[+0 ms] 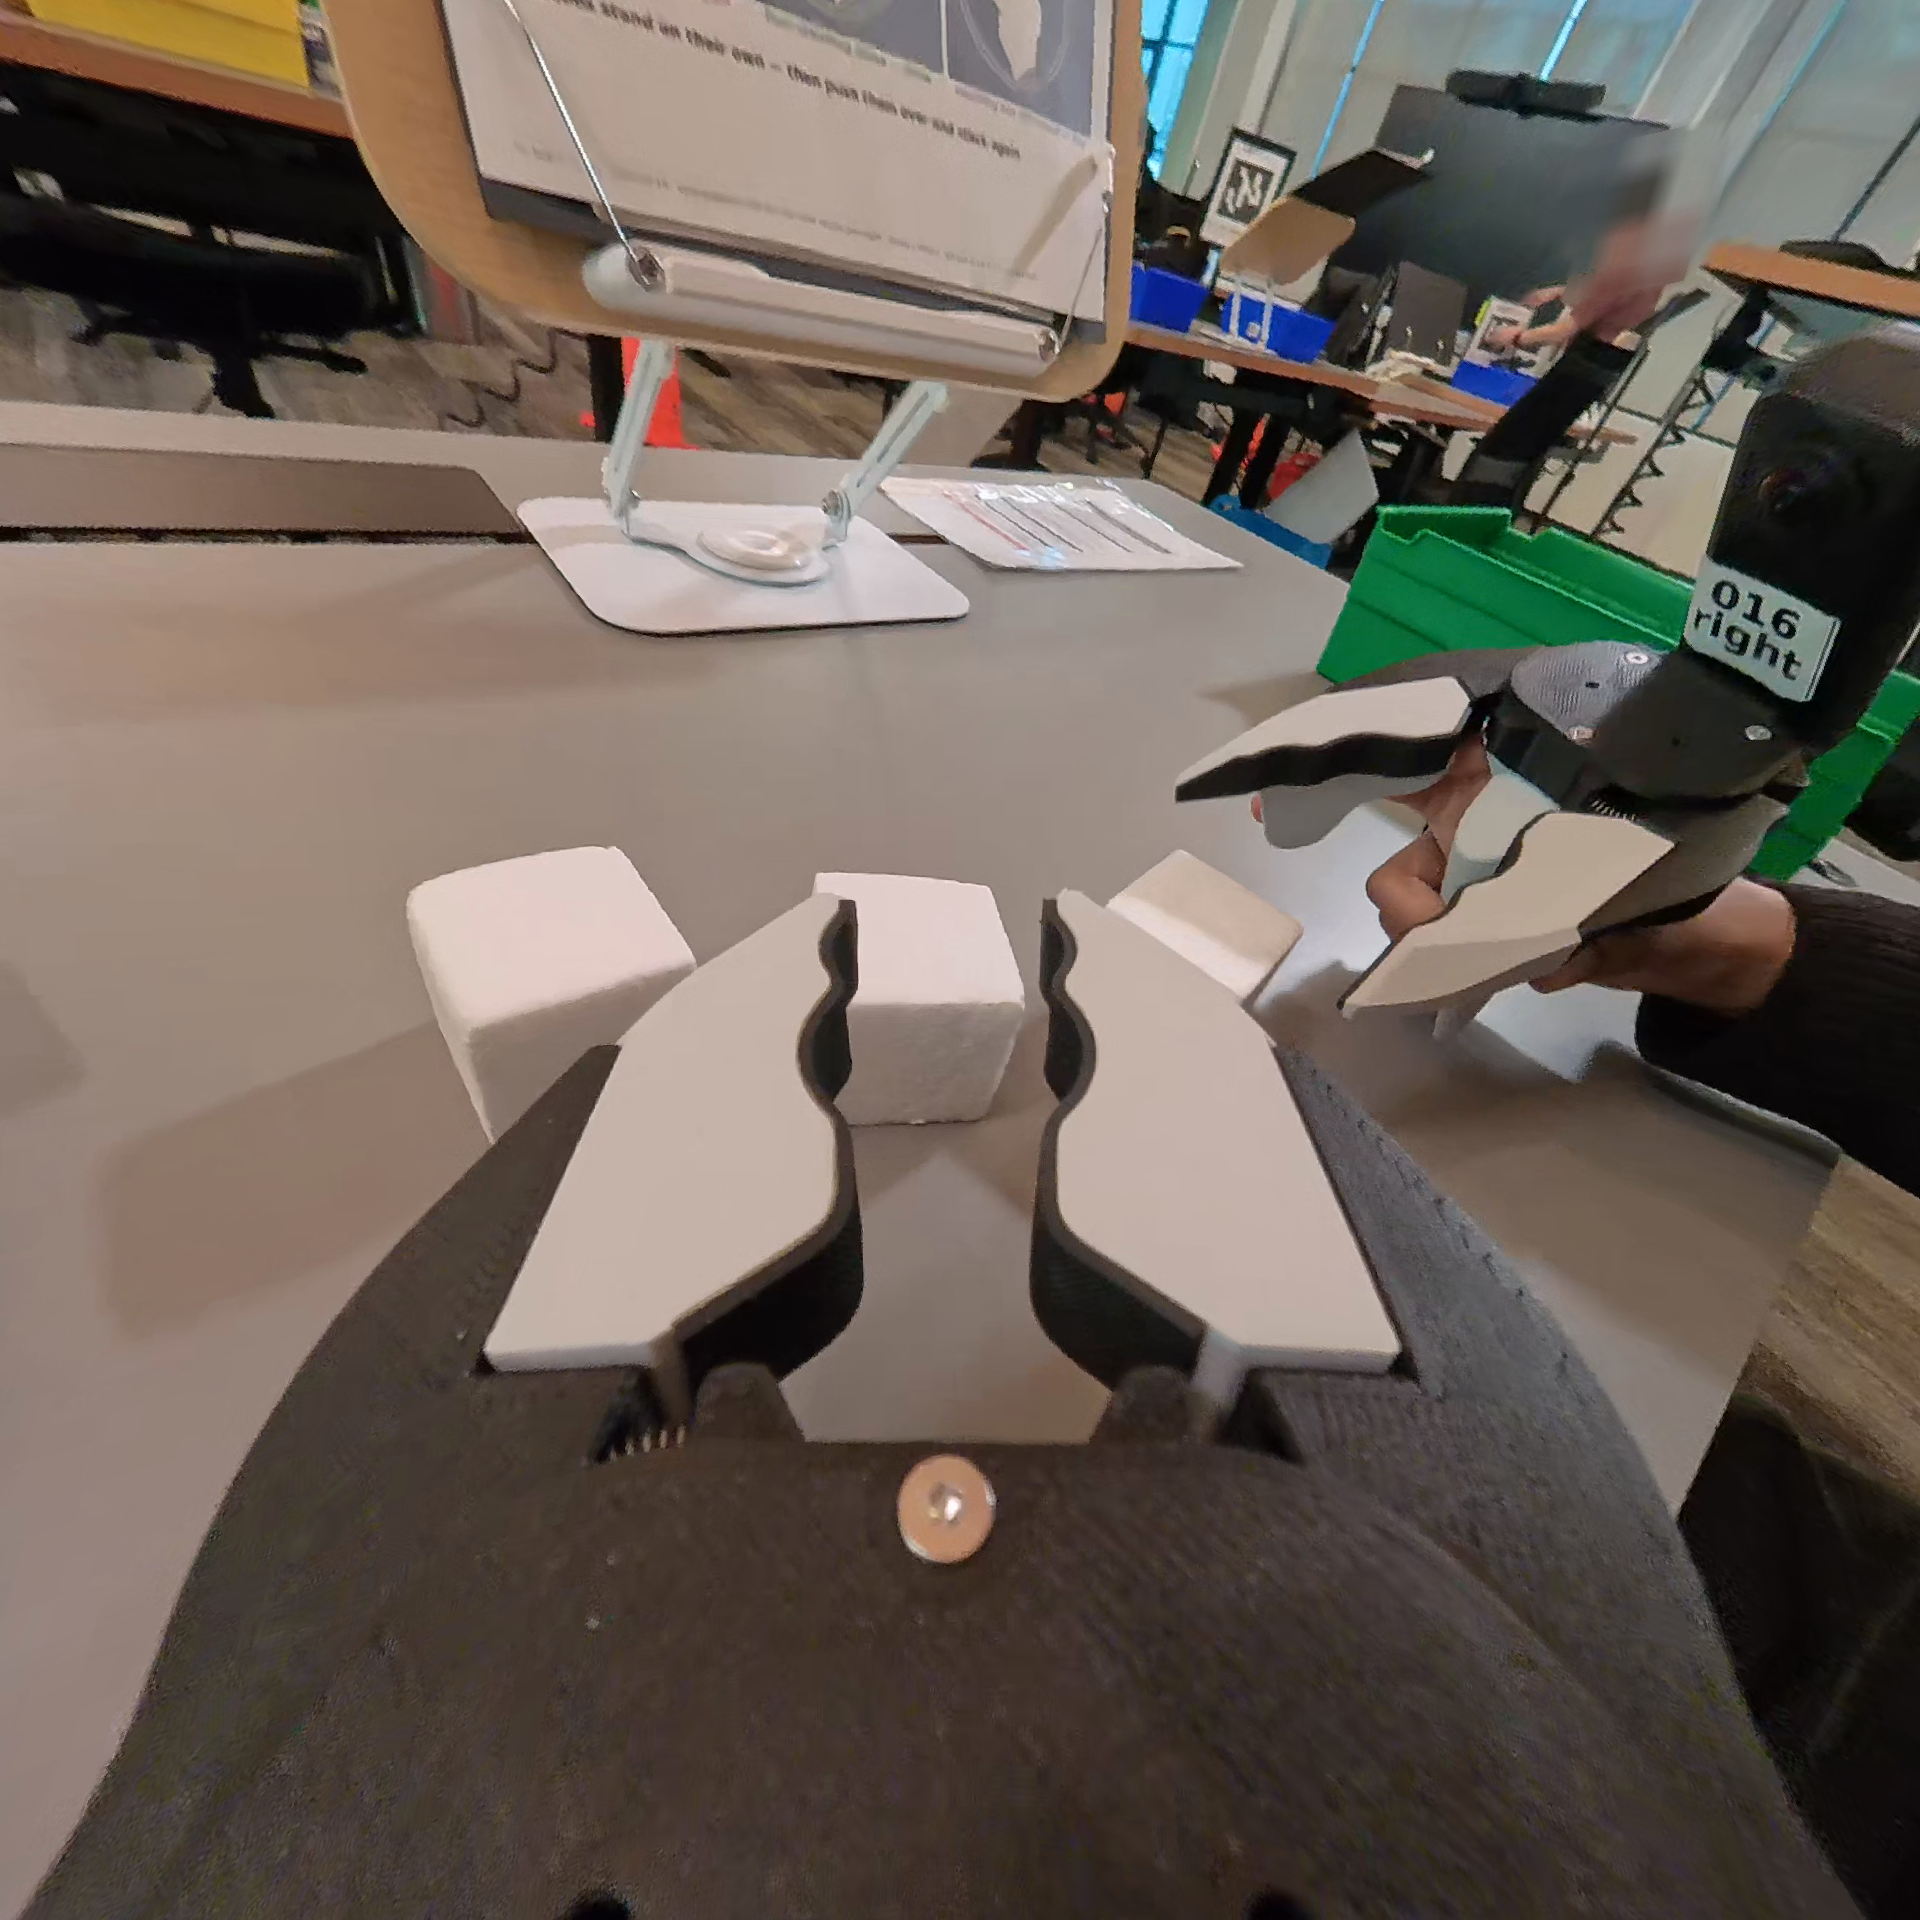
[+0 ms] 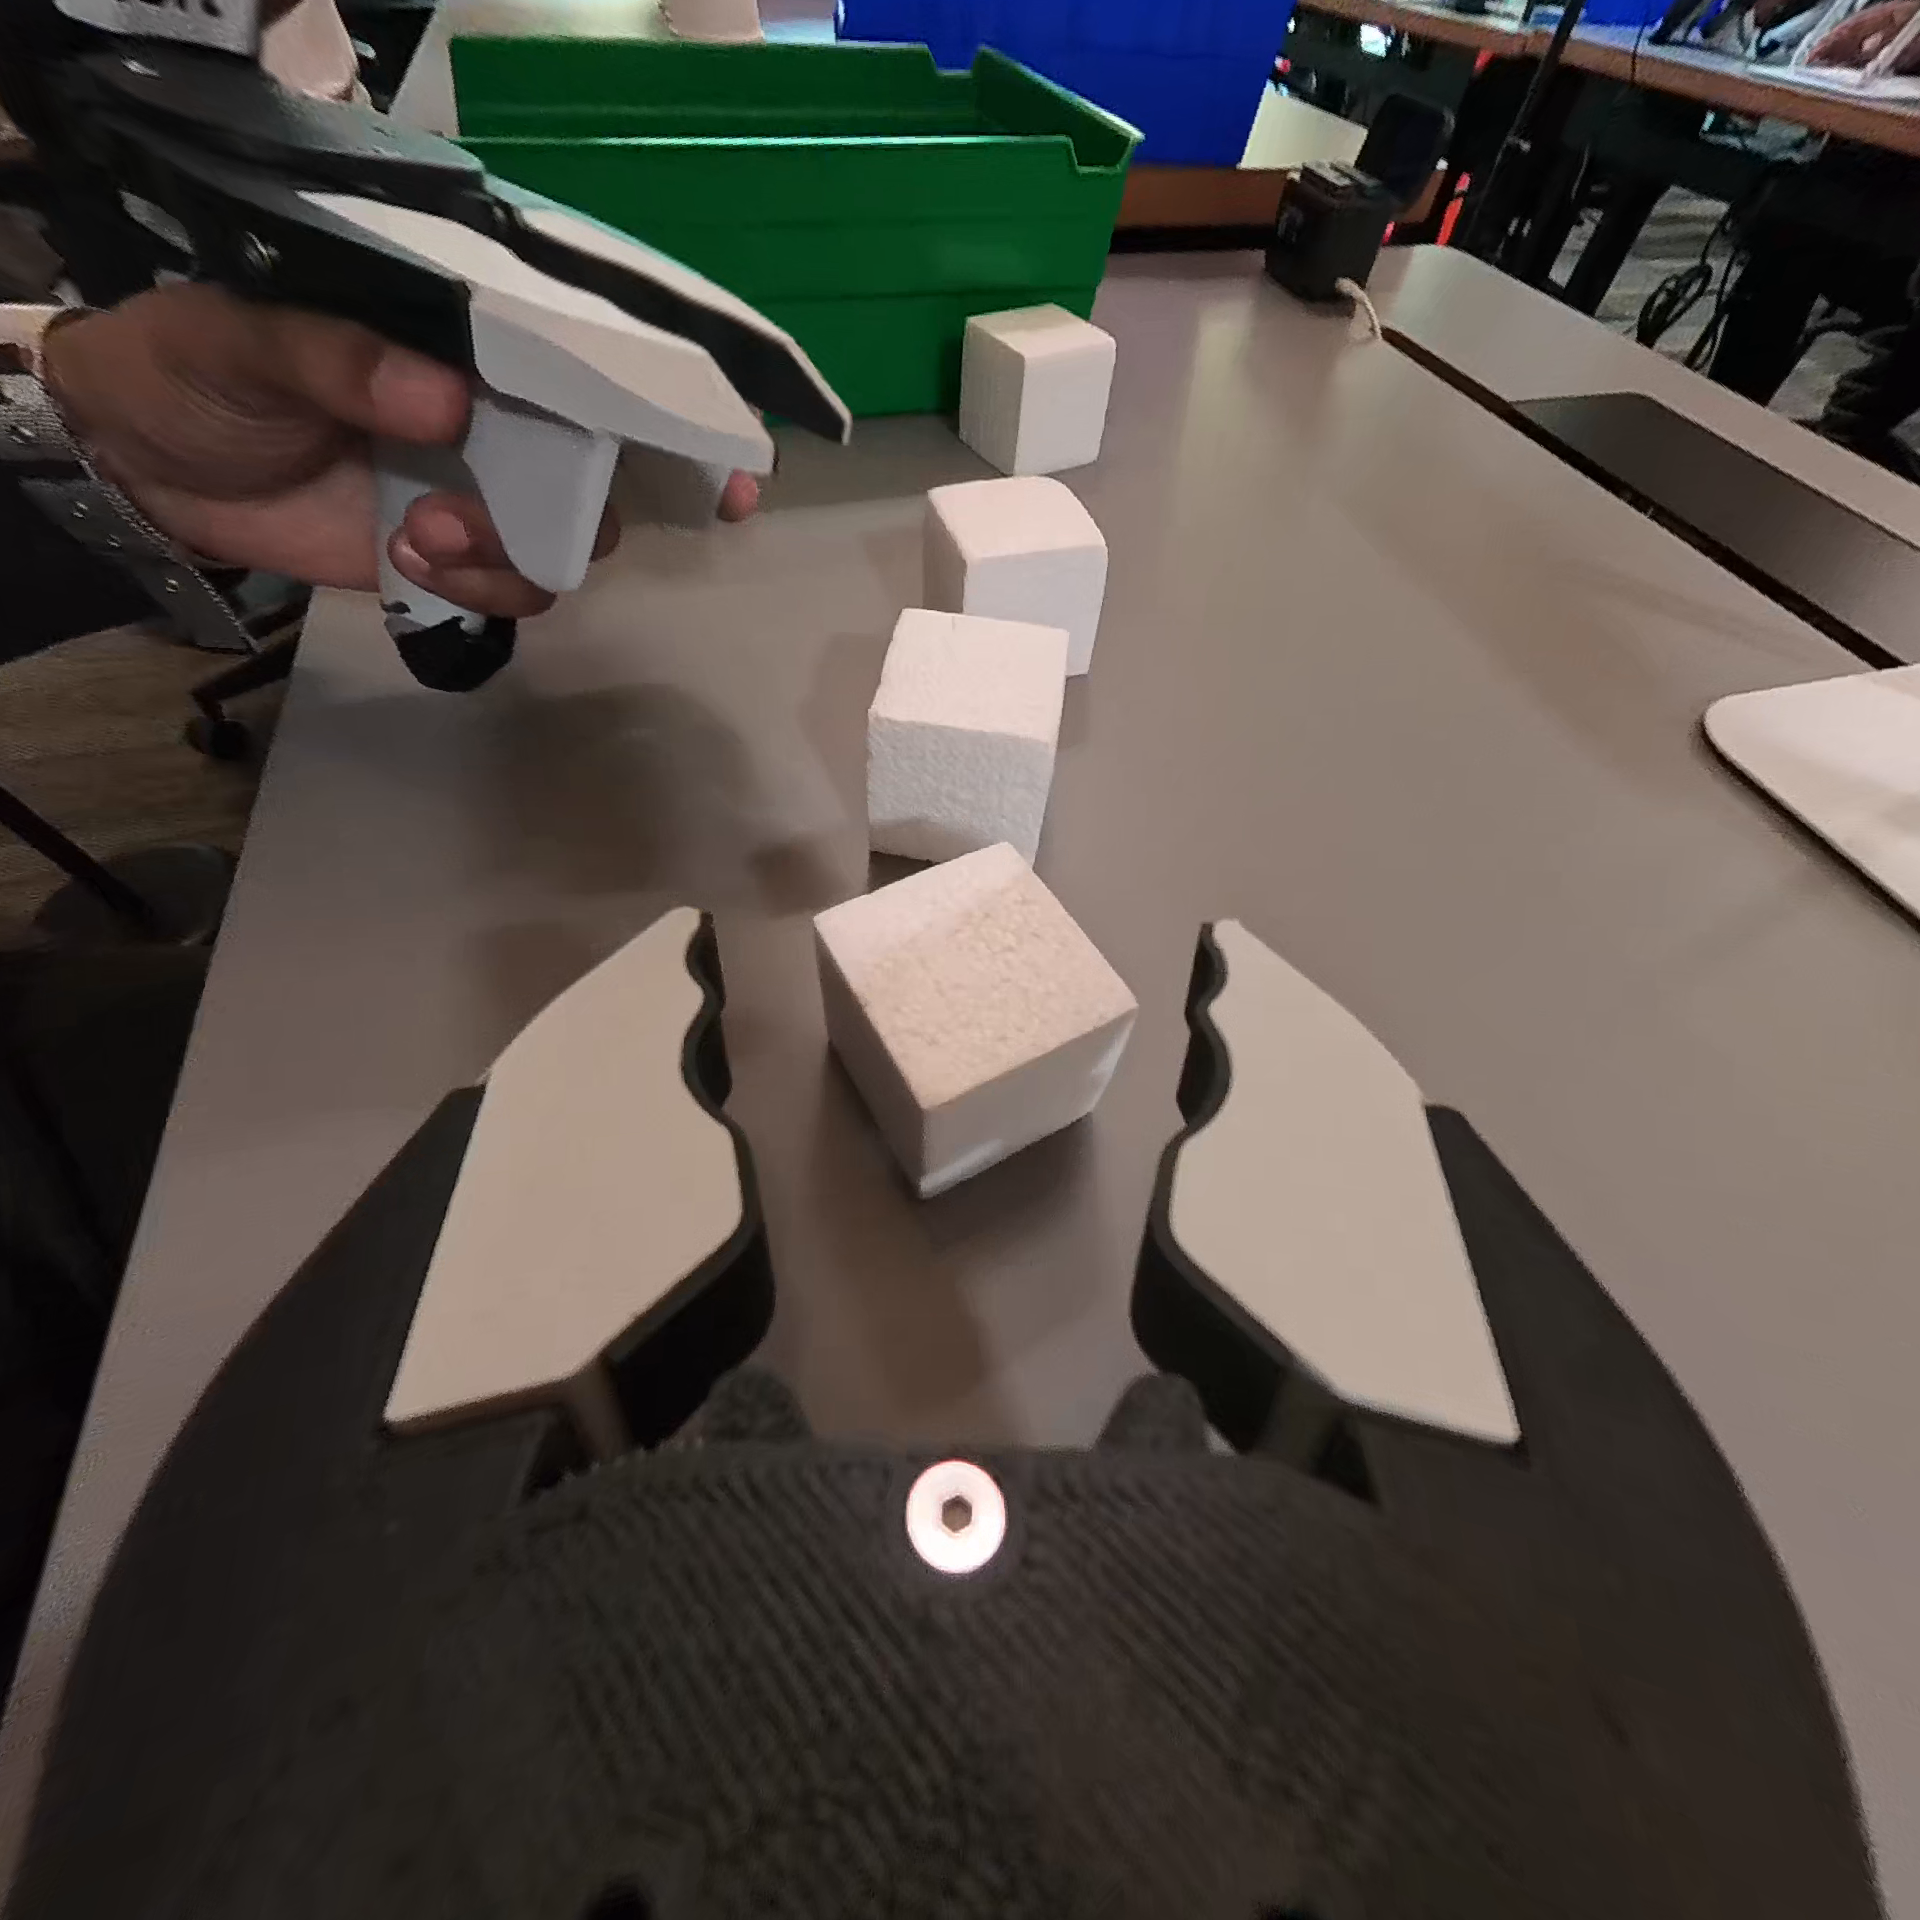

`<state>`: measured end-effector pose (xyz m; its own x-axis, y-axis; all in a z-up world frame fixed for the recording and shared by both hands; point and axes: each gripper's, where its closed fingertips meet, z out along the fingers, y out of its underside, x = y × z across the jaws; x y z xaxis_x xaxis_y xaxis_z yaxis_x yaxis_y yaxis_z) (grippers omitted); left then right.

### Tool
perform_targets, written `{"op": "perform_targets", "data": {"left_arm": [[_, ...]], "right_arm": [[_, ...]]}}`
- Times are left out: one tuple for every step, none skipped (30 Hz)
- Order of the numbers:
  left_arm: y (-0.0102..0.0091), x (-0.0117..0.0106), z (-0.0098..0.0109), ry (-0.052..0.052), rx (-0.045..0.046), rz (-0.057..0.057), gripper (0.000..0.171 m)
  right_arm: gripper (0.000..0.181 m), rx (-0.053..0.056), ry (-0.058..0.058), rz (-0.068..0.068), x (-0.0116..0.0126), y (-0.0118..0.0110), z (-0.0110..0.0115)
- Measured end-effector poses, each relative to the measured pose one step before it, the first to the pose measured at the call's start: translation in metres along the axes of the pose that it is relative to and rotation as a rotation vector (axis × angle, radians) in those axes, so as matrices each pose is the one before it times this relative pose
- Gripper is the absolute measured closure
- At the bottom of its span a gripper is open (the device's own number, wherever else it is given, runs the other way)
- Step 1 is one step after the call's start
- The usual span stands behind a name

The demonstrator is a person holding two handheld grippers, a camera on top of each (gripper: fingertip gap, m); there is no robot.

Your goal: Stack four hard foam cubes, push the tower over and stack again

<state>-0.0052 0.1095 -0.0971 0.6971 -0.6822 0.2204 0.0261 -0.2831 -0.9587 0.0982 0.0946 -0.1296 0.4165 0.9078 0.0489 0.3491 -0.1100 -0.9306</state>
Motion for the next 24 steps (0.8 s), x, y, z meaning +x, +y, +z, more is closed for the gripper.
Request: {"op": "perform_targets", "data": {"left_arm": [[-0.00105,-0.00085,-0.00047,-0.0037,0.00613,-0.0017,0.138],[0.00098,-0.00034,0.00018,0.0021,-0.0054,-0.0058,0.137],[0.00182,-0.00029,0.00072,0.0035,-0.01044,-0.0069,0.137],[0.0017,-0.00057,0.00082,0.0009,-0.00839,-0.0053,0.137],[0.00111,-0.00052,0.0007,-0.0011,-0.00478,-0.002,0.137],[0.00076,-0.00044,0.00063,-0.0022,-0.00326,0.0016,0.137],[0.00046,-0.0003,0.00052,-0.0034,-0.0022,0.0042,0.137],[0.00046,0.00007,0.0003,-0.0017,-0.00226,0.0053,0.137],[0.00052,0.00045,0.00026,0.0002,-0.00344,0.0048,0.137],[0.00048,0.00045,0.00014,0.0007,-0.00322,0.0037,0.137],[0.00044,0.00037,0.00016,0.0002,-0.00218,0.0027,0.137],[0.0003,0.0001,0.00019,-0.0004,-0.00159,0.0015,0.137],[0.0002,-0.00001,0.0002,0.0,-0.00131,0.0,0.137],[0.0003,0.00002,0.00015,0.0004,-0.00135,-0.001,0.137],[0.00057,0.00002,0.00032,0.0011,-0.00241,-0.0015,0.137],[0.00068,0.00006,0.00026,0.0014,-0.00326,-0.0013,0.136],[0.00055,0.00031,0.00011,0.0014,-0.00306,-0.0004,0.136],[0.00055,0.0004,0.00008,0.001,-0.00255,0.0005,0.136],[0.00039,0.00044,-0.00015,0.0008,-0.0023,0.0011,0.136],[0.00087,0.00056,-0.00045,0.0008,-0.00283,0.0014,0.136],[0.00122,0.00058,-0.00073,0.0009,-0.0043,0.0019,0.136],[0.00157,0.0005,-0.00112,0.0002,-0.00545,0.0024,0.136],[0.00144,0.00009,-0.00157,-0.0013,-0.00453,0.0028,0.136],[0.00123,-0.00018,-0.00183,-0.0027,-0.00301,0.0033,0.136]], "right_arm": [[0.094,-0.0114,0.0052,0.0047,0.00108,0.00139,0.00117],[0.095,-0.0087,0.0015,0.0034,0.00055,0.00097,0.00093],[0.095,-0.0061,0.0026,0.0025,0.00053,0.00068,0.00067],[0.095,-0.0028,0.0011,0.0023,0.00033,0.00032,0.00021],[0.095,0.0006,0.0008,0.0024,0.00033,-0.00001,-0.00008],[0.095,0.002,0.0062,0.0042,0.00114,-0.00027,-0.00027],[0.095,0.0017,0.0022,0.0041,0.00062,-0.00015,-0.00025],[0.096,0.0006,-0.0033,0.0024,-0.00006,0.00001,-0.00012],[0.096,-0.0011,-0.0041,0.0016,-0.00028,0.00008,0.00009],[0.096,-0.0027,-0.0069,0.0004,-0.0007,0.00037,0.00029],[0.097,-0.0042,-0.0076,0.0008,-0.00076,0.00043,0.00051],[0.096,-0.0056,-0.0093,0.0023,-0.00064,0.00062,0.00064],[0.095,-0.0071,-0.0136,0.0056,-0.00087,0.00081,0.00079],[0.095,-0.0076,-0.0152,0.0098,-0.00052,0.00091,0.00083],[0.094,-0.0085,-0.0153,0.0143,-0.00007,0.00089,0.00093],[0.093,-0.0087,-0.0153,0.0163,0.00017,0.00105,0.00089],[0.093,-0.0103,-0.014,0.0108,0.00013,0.00125,0.0007],[0.093,-0.0166,-0.004,-0.0002,0.00079,0.00233,0.00052],[0.093,-0.0231,0.0072,-0.015,0.00158,0.00348,0.00002],[0.095,-0.0193,0.0105,-0.0231,0.00117,0.00308,-0.00025],[0.097,-0.0116,0.0089,-0.0244,0.00077,0.00204,-0.00053],[0.098,-0.0051,0.0061,-0.0207,0.00073,0.00099,-0.00038],[0.1,0.0017,-0.0062,-0.015,-0.00036,-0.00015,-0.00023],[0.101,0.0041,-0.0153,-0.0052,-0.00068,-0.00067,-0.00002]]}}
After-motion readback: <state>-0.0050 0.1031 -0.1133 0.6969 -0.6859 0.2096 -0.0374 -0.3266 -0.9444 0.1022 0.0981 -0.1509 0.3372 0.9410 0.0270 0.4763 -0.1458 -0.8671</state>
